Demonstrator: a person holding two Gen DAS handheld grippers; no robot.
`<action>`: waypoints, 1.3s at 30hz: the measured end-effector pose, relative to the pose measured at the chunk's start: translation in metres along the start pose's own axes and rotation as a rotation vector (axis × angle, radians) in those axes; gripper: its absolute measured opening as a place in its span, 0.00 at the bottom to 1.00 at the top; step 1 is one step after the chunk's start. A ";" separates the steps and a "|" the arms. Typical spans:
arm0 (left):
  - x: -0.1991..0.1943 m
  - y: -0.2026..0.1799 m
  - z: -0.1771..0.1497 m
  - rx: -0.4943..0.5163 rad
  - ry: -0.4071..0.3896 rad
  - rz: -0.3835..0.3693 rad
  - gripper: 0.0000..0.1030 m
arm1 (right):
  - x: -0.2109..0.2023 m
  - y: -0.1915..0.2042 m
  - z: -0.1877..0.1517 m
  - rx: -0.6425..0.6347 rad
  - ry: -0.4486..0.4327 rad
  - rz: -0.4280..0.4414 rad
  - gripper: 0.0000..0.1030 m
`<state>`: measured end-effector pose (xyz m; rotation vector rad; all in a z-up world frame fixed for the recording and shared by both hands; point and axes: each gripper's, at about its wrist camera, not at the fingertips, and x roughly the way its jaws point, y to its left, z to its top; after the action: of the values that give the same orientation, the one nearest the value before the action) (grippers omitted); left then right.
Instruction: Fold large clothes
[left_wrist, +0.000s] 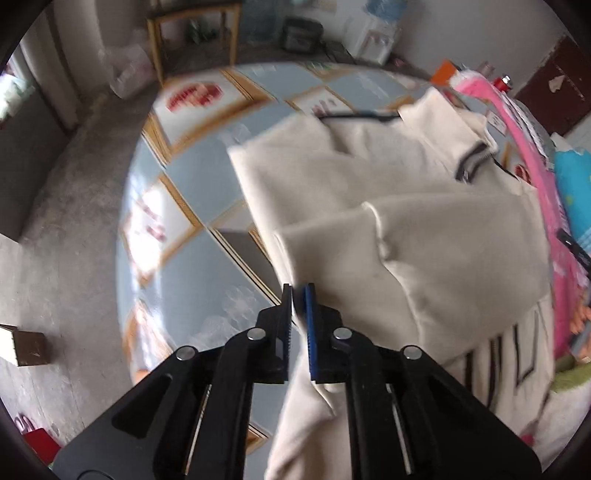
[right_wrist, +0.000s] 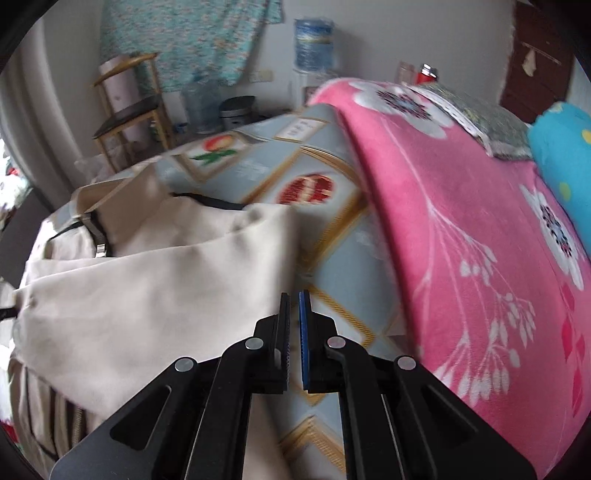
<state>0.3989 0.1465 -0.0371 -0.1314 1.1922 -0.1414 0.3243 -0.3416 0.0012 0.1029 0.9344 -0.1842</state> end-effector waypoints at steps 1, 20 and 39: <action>-0.008 0.001 0.000 -0.007 -0.044 0.008 0.10 | -0.004 0.006 0.000 -0.015 -0.006 0.011 0.05; -0.002 -0.085 -0.038 0.270 -0.086 -0.040 0.32 | -0.006 0.083 -0.055 -0.280 0.125 0.043 0.39; -0.060 -0.073 -0.116 0.221 -0.151 -0.017 0.64 | -0.097 0.023 -0.134 0.037 0.094 0.110 0.64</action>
<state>0.2668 0.0820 -0.0117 0.0412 1.0179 -0.2721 0.1672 -0.2858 0.0003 0.1976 1.0163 -0.0952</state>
